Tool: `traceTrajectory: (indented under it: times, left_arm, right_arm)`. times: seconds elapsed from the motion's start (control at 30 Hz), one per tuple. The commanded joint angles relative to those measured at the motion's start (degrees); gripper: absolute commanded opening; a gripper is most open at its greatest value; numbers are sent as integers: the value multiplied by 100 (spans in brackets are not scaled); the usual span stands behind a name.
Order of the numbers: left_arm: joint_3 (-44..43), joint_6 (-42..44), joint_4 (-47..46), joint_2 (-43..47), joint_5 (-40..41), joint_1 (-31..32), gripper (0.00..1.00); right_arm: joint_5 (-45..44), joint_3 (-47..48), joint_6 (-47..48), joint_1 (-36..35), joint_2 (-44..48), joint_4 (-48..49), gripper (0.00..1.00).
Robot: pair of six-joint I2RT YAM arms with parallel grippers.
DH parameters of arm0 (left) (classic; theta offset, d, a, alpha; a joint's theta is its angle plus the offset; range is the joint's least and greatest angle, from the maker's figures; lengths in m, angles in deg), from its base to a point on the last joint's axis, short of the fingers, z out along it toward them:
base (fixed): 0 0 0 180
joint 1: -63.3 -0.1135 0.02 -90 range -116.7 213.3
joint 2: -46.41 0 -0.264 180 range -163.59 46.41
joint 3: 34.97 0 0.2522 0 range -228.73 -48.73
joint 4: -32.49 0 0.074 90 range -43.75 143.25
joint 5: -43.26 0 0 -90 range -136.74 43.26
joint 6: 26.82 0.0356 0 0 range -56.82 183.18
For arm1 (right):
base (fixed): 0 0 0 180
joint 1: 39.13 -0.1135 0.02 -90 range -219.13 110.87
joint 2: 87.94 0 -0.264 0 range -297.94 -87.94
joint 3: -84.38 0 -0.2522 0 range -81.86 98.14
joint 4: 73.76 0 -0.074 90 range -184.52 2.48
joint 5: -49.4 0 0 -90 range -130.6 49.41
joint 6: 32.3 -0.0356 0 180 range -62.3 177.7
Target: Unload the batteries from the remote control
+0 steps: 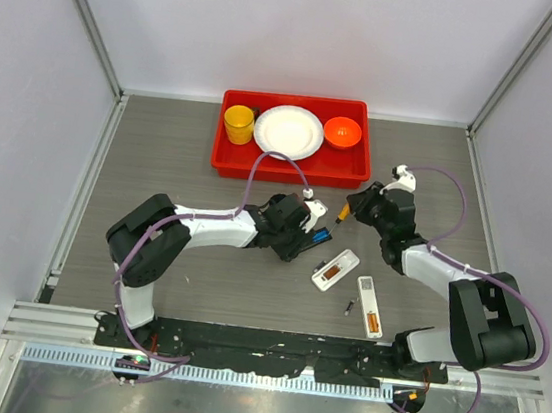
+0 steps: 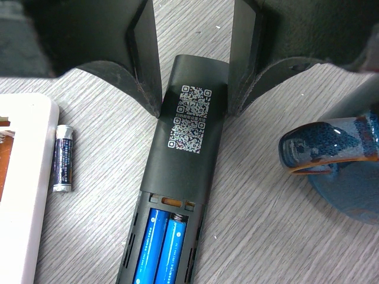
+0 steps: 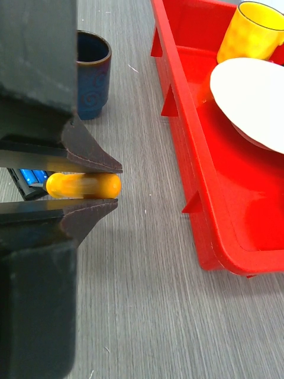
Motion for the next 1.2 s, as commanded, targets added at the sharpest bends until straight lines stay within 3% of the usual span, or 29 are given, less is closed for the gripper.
traceTrajectory:
  times: [0.0, 0.87, 1.03, 1.17]
  left_arm:
    - [179, -110, 579, -487, -467, 2, 37]
    - [126, -92, 623, -566, -563, 2, 31]
    - [108, -92, 631, -593, -554, 11, 30]
    - [108, -92, 640, -593, -581, 2, 30]
  right_arm:
    - [245, -118, -24, 12, 7, 351, 1]
    - [1748, -742, -1764, 153, -344, 2363, 1]
    - [1687, -821, -1774, 153, -195, 2364, 1]
    - [1292, -673, -1292, 153, 86, 1706, 1]
